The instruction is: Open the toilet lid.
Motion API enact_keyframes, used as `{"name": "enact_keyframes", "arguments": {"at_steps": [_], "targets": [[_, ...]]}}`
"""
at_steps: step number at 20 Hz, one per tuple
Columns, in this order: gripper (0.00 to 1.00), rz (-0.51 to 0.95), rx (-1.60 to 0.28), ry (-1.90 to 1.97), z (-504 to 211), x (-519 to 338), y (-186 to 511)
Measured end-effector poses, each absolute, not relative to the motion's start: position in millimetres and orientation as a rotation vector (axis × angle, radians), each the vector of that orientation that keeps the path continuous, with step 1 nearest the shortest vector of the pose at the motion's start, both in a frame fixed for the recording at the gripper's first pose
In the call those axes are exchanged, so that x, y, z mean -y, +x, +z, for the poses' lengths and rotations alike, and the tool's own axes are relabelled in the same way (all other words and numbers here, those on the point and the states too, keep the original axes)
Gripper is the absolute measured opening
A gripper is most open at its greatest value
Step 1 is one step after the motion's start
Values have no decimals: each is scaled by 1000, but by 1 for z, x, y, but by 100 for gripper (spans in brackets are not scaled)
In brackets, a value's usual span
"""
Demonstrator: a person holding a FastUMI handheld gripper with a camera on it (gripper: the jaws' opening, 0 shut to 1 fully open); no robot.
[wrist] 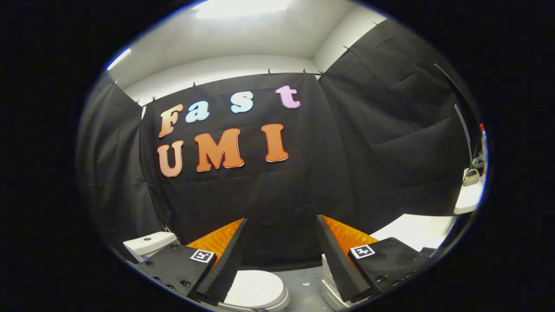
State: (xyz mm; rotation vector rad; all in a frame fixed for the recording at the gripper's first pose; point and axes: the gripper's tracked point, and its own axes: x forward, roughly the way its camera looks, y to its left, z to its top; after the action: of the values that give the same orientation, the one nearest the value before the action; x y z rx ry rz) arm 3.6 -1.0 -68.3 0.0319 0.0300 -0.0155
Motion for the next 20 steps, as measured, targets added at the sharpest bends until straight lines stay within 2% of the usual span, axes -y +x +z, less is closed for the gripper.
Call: {"name": "enact_keyframes", "arguments": {"at_steps": [9,14,20], "targets": [[99,-23,-446,246,-309,-62,23],[99,-43,-612,377,-394,-62,27],[98,-91,-785,428,-483,-42,-3]]}}
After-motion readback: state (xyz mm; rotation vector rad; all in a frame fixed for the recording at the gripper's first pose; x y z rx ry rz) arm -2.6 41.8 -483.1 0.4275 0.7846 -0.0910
